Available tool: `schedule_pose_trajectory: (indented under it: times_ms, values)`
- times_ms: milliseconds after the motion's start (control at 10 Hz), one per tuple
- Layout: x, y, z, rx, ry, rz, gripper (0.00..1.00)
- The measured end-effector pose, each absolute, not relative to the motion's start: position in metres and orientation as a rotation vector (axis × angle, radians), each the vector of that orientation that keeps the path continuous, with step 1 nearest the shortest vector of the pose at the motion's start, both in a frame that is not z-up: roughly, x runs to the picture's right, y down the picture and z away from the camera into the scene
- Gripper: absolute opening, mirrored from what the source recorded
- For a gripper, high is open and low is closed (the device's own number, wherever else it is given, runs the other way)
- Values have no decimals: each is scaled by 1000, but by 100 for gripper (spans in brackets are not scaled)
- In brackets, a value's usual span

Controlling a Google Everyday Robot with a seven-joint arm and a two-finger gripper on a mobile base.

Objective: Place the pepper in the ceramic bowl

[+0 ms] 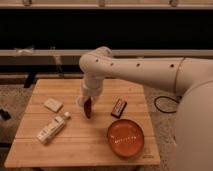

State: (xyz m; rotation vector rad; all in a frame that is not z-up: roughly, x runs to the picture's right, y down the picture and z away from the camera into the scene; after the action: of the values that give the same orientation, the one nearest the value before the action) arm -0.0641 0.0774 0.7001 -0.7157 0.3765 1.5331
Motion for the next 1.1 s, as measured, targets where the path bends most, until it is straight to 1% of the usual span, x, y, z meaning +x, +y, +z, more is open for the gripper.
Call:
schedule_pose_trajectory:
  times_ms: [400, 600, 800, 1100]
  values:
    - [19, 142, 704, -719, 492, 1646, 0]
    - [46, 167, 713, -715, 535, 1681, 1]
    - [63, 182, 724, -699, 554, 1721, 18]
    - [61, 196, 757, -663, 599, 1719, 49]
